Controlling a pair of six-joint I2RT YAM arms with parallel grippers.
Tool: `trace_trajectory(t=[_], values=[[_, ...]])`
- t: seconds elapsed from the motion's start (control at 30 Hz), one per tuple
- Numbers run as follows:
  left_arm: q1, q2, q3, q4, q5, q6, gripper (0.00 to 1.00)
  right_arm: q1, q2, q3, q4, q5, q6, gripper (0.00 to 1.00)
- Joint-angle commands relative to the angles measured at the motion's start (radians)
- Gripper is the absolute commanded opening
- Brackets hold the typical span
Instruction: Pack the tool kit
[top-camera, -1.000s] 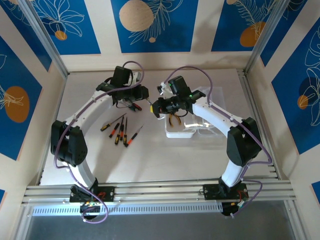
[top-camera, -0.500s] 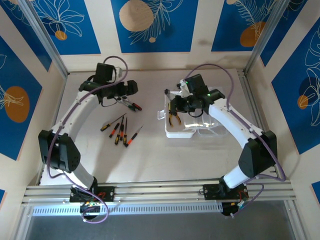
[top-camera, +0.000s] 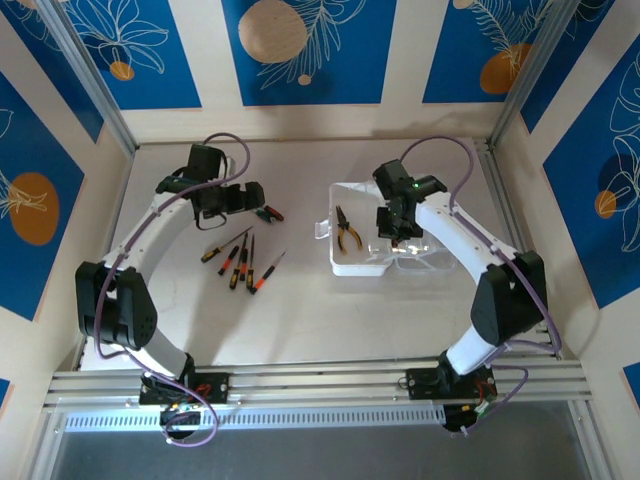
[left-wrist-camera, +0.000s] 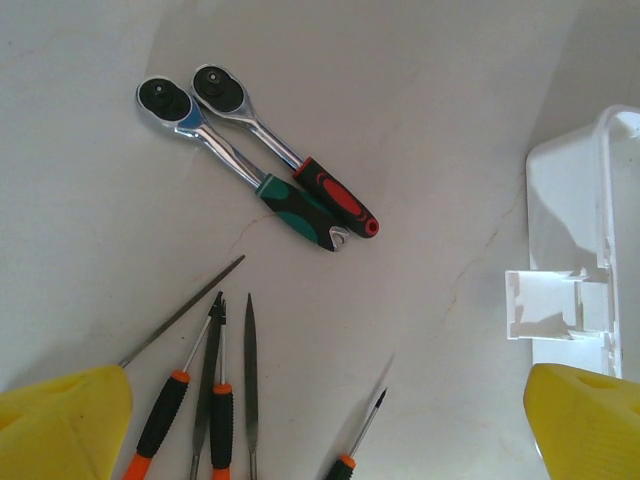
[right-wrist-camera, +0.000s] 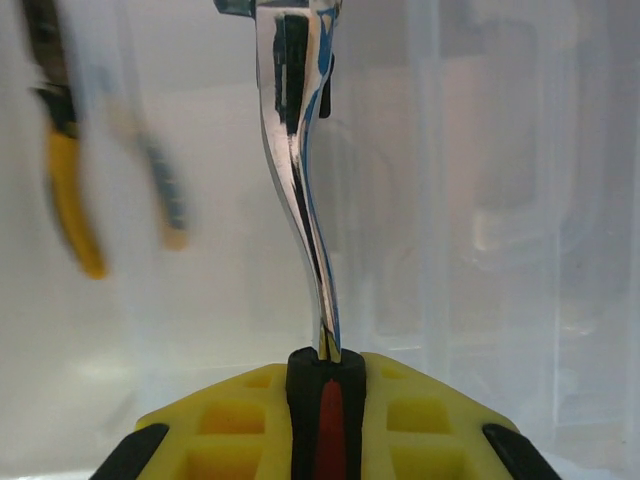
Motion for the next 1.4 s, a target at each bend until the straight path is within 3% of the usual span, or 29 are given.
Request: trace_trajectory(t=[0.0,0.6,0.8,1.07,1.17,1.3,1.37], values=[[0.0,-0.029,-0.007,0.003,0.02,0.007,1.0,0.021,0.038,0.052,-0.046,0.139,0.041,0.0],[0.0,-0.036,-0.026,0.009,0.024,0.009,1.0,0.098,0.243,0.183,-0.165,0.451,0.045,0.04],[0.0,-0.036,-0.028,0.009,0.025,0.01,1.0,0.105,0.256,0.213,-0.174,0.452,0.034,0.35],[0.0,-0.033,-0.028,0.006,0.023,0.012,1.0,0.149,0.212,0.257,-0.143,0.37,-0.009,0.49],[0.0,-0.032,-0.028,-0.019,-0.005,0.024,1.0,0.176,0.173,0.268,-0.097,0.279,-0.054,0.61],[0.001,-0.012,-0.024,-0.103,-0.088,0.071,1.0,0.209,0.103,0.255,0.013,0.074,-0.139,0.95],[0.001,0.015,-0.024,-0.159,-0.137,0.094,1.0,0.224,0.068,0.235,0.081,-0.044,-0.178,0.99]])
